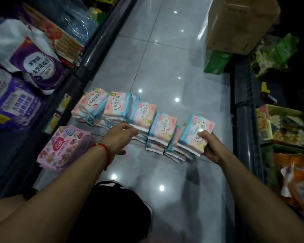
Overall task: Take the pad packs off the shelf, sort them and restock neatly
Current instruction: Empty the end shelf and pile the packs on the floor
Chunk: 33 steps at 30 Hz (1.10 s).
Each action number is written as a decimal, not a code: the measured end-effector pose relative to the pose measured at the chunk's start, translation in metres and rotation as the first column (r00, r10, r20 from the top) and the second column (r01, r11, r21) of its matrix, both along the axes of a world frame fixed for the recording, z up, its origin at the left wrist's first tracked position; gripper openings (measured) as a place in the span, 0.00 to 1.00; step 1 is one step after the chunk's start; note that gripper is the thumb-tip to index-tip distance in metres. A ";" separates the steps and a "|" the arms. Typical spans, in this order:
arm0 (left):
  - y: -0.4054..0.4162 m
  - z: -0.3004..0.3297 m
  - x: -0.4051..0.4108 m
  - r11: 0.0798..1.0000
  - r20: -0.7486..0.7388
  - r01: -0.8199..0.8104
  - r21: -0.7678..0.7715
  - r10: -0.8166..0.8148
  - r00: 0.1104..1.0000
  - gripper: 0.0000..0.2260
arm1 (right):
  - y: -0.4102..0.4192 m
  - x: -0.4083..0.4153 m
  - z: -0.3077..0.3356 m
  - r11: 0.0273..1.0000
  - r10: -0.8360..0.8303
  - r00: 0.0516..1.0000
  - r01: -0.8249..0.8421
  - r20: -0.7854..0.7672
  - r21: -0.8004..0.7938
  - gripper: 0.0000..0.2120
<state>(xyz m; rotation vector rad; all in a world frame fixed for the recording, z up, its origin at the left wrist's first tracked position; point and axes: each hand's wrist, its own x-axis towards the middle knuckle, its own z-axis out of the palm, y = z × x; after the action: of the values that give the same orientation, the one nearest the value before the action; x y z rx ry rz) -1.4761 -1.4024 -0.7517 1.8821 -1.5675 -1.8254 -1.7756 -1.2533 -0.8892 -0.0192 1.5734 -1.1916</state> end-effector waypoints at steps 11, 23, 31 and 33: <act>-0.001 0.000 0.002 0.999 -0.050 -0.028 -0.028 0.027 0.998 0.10 | -0.024 0.027 -0.016 0.997 -0.081 0.996 0.080 -0.041 -0.021 0.29; 0.005 0.019 0.024 0.991 -0.105 -0.122 -0.061 0.115 0.988 0.08 | -0.016 0.024 -0.009 0.997 -0.059 0.985 0.067 -0.160 0.045 0.31; 0.015 0.028 0.040 0.985 -0.120 -0.156 -0.078 0.146 0.982 0.08 | -0.025 0.032 -0.010 0.986 0.072 0.841 0.021 -0.536 0.166 0.26; 0.015 0.028 0.043 0.983 -0.120 -0.167 -0.076 0.157 0.980 0.08 | -0.029 0.036 -0.004 0.991 0.048 0.829 0.030 -0.557 0.130 0.20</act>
<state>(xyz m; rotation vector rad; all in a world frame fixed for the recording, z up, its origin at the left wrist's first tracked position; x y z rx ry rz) -1.4334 -1.3871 -0.7240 1.7775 -1.3887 -1.7351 -1.7395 -1.2824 -0.8934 -0.3172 2.1642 -1.1254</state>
